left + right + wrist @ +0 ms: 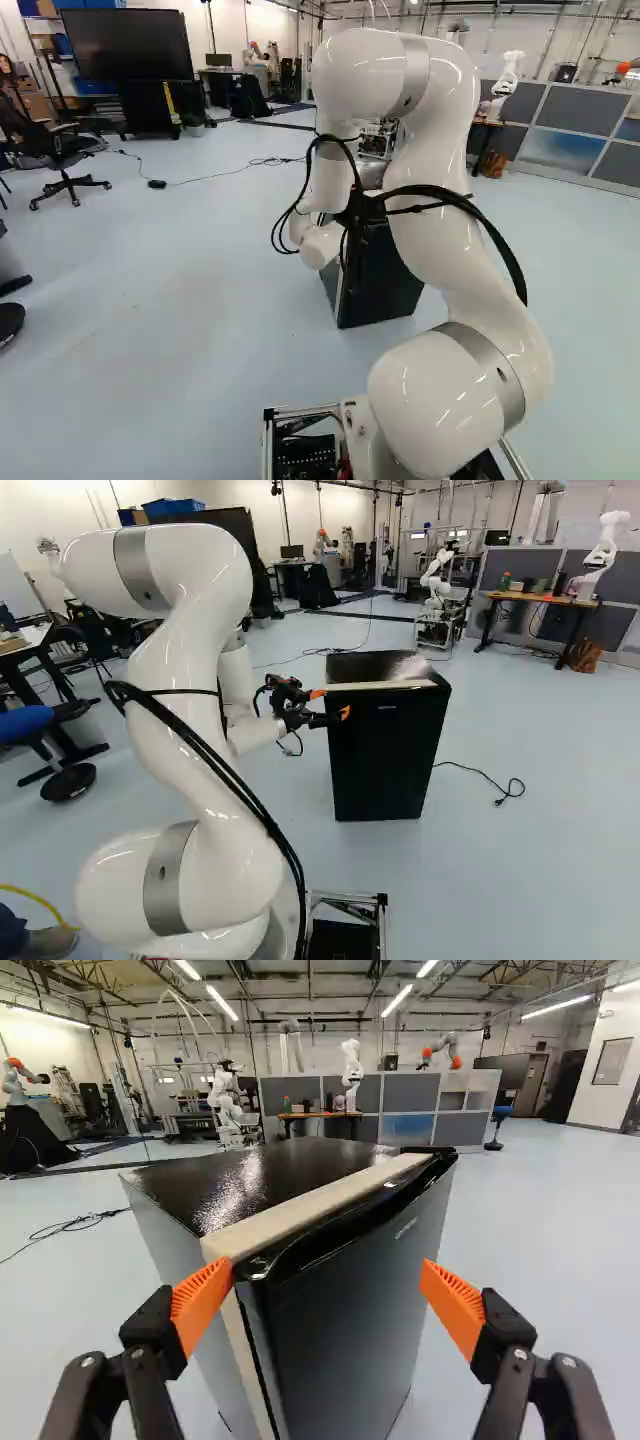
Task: Grab a drink from the fridge
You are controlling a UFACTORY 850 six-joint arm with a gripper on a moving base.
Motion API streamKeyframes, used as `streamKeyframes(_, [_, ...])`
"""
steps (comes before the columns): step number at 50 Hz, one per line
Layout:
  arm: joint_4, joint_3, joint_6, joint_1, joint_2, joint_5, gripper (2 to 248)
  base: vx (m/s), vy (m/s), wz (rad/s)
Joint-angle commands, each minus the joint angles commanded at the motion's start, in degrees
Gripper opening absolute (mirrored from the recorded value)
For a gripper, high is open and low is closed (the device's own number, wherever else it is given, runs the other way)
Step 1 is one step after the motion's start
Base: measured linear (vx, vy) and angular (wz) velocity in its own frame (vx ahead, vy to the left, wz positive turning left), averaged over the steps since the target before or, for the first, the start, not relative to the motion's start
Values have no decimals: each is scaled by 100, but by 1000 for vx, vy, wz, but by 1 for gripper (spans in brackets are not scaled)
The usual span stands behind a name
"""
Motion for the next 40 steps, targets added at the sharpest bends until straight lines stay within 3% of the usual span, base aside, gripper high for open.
streamKeyframes(16, [0,28,0,-90,16,0,247,0,0,0])
streamKeyframes(40, [0,568,0,-320,334,0,247,-1,-6,-4])
